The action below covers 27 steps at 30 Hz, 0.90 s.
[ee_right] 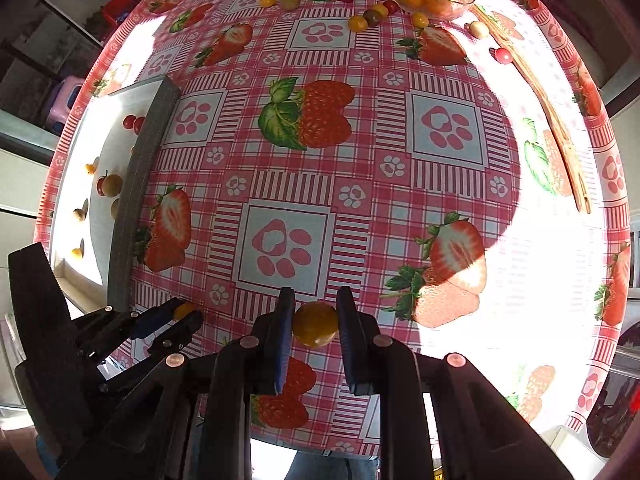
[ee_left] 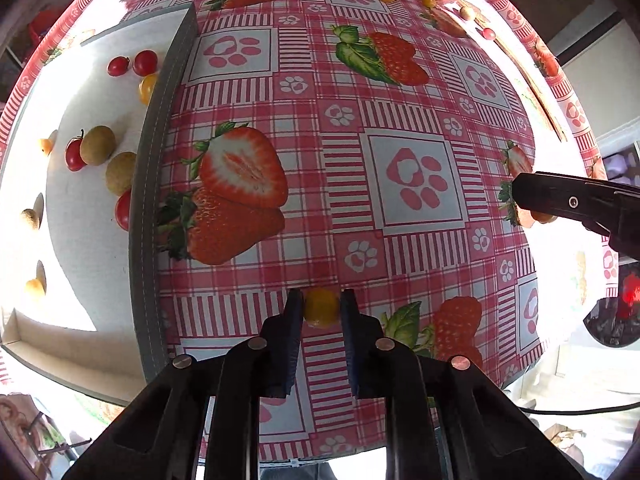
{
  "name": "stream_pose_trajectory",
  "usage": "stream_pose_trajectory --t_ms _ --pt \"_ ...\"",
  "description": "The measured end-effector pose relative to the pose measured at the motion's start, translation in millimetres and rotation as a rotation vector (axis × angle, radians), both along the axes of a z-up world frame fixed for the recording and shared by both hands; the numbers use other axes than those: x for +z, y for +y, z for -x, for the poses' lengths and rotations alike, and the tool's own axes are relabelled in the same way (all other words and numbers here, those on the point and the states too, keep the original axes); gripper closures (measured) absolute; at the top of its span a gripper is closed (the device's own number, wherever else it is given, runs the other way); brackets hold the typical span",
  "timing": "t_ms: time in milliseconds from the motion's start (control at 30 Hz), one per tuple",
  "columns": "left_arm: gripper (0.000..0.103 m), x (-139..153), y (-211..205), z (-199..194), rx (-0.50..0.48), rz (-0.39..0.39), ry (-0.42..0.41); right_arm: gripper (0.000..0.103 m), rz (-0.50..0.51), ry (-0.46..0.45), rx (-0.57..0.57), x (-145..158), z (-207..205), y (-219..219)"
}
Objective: Organize fruits
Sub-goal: 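Carry both yellow tomatoes in left and right tools over the tray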
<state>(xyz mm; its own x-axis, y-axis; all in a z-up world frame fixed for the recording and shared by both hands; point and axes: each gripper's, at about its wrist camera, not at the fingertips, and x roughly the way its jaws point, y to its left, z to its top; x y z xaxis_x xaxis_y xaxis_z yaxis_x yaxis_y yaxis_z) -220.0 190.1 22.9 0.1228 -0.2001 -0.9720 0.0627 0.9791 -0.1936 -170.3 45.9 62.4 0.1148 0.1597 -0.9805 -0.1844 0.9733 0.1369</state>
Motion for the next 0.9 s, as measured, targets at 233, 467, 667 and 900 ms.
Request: stream_pose_trajectory --t_ms 233,467,667,900 --pt "0.083 36.3 23.2 -3.4 0.041 0.043 -0.045 0.080 -0.021 -0.023 0.002 11.1 0.5 5.4" --pt "0.083 65.2 51.7 -8.3 0.074 0.035 -0.101 0.080 -0.034 -0.050 0.026 26.0 -4.2 25.6" --pt "0.083 77.4 93.3 -15.0 0.139 0.004 -0.142 0.080 -0.053 -0.064 0.067 36.2 -10.9 58.7" --pt "0.083 83.6 152.8 -32.6 0.207 -0.049 -0.182 0.080 -0.090 -0.065 0.130 42.5 -26.0 112.5"
